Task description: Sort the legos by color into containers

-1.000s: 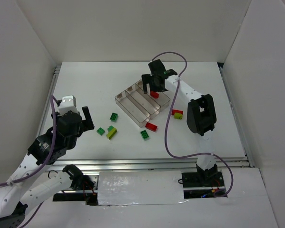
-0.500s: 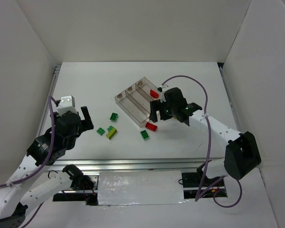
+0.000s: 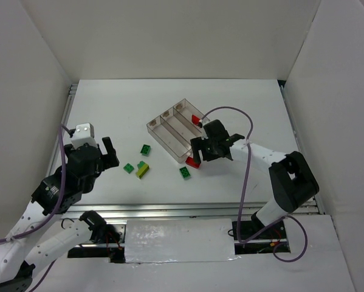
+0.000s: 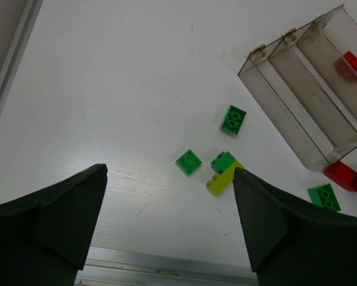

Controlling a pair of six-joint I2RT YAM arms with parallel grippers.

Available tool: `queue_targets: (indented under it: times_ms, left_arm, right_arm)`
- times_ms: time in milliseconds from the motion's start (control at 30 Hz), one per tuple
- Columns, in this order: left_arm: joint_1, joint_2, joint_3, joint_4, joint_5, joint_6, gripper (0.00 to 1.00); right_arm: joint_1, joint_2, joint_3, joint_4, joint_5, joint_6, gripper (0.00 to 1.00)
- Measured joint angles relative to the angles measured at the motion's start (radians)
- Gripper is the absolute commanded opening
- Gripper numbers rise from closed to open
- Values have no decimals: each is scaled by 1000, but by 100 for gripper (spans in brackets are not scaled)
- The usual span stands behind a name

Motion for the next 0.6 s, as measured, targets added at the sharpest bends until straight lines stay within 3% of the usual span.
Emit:
queue_targets:
  times_ms: [600]
  left_arm:
    - [0,0,0,6,31,23,99]
  right_arm:
    - [69,190,135,-48,53,-49,72]
